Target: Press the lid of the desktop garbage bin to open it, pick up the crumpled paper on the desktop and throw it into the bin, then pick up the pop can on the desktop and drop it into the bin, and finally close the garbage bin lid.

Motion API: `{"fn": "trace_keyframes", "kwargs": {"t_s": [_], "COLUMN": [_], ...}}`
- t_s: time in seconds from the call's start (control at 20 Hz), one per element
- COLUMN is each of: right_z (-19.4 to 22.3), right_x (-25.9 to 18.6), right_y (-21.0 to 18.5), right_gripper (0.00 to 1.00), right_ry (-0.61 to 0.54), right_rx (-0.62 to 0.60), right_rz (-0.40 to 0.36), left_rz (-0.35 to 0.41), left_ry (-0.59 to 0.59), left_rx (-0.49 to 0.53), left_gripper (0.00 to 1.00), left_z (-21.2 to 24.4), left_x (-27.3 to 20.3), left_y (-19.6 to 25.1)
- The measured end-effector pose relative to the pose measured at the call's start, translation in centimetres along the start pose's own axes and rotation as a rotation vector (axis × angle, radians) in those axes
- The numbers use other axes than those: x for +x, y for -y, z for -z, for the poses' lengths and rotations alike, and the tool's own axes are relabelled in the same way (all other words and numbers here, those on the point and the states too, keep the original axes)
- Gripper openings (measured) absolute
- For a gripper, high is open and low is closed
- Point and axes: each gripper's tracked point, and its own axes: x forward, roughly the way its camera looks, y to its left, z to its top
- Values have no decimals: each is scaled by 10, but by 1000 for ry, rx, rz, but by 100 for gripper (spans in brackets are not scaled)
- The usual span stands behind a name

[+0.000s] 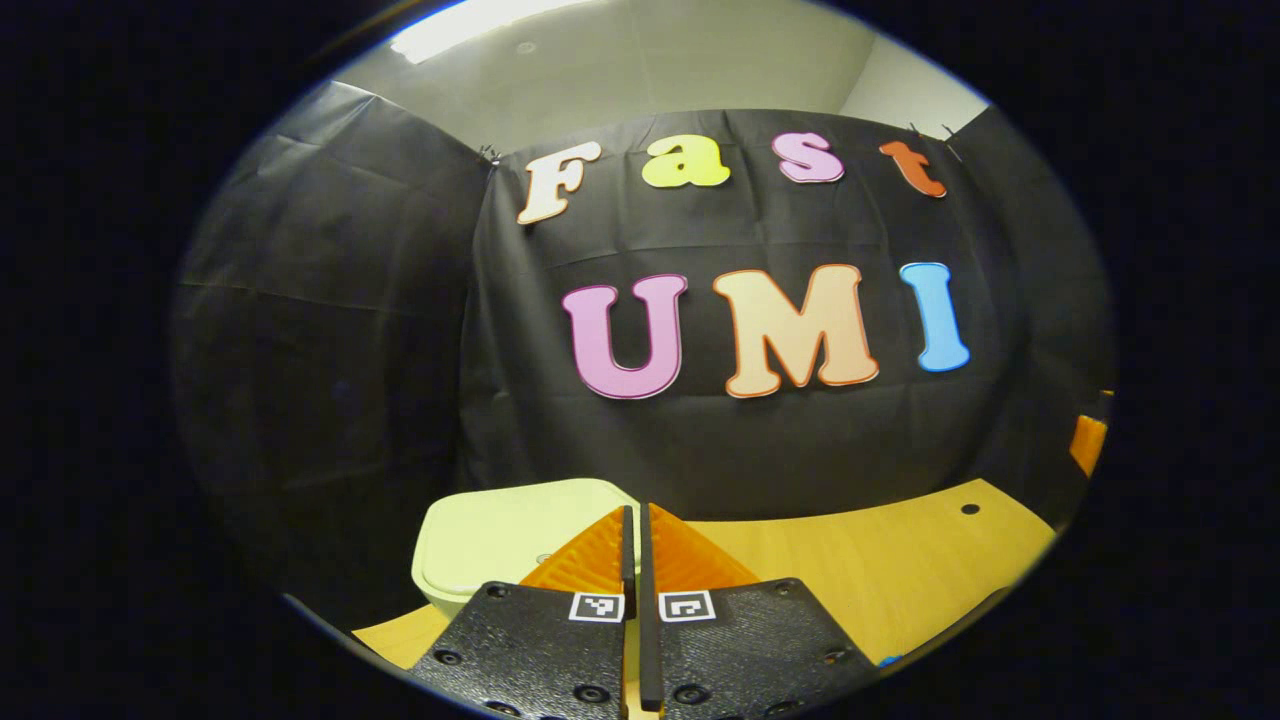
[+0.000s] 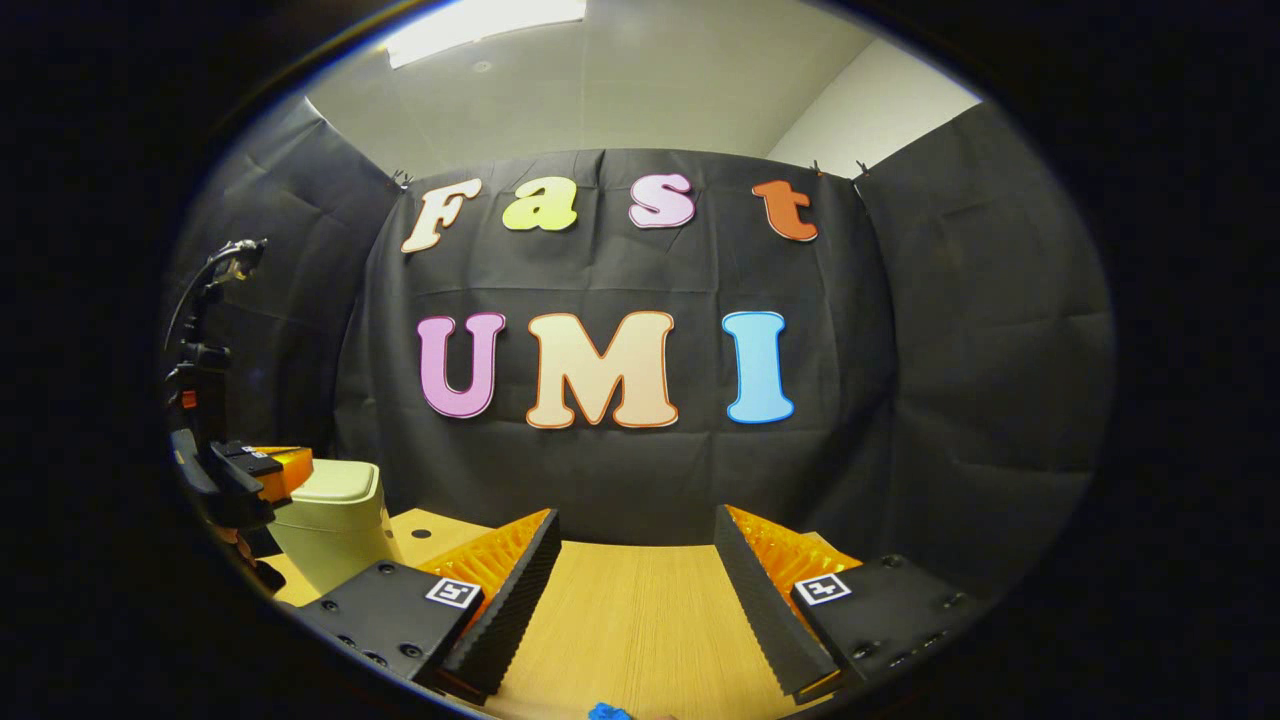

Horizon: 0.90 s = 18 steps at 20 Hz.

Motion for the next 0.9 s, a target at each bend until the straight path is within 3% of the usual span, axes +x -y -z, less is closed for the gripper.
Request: {"fn": "trace_keyframes", "kwargs": {"t_s": [0.3, 0.5, 0.55, 0.8, 0.9], "right_z": [8, 15, 16, 28, 32], "right_x": [3, 6, 6, 8, 9], "right_y": [-1, -6, -8, -11, -13], "right_gripper": [98, 98, 98, 98, 98], "right_ry": [-23, -42, -46, -77, -91], "right_rx": [-15, -26, -28, -29, 1], "right_rz": [1, -11, -14, -26, -34], "left_rz": [-97, -101, -87, -59, -62], "left_ry": [-40, -102, -55, -38, -27], "left_rx": [24, 10, 7, -106, -99], "left_gripper": [0, 0, 0, 0, 0], "left_z": [25, 53, 43, 51, 48], "left_x": [20, 25, 25, 23, 22], "left_y": [-46, -52, -50, -48, -50]}}
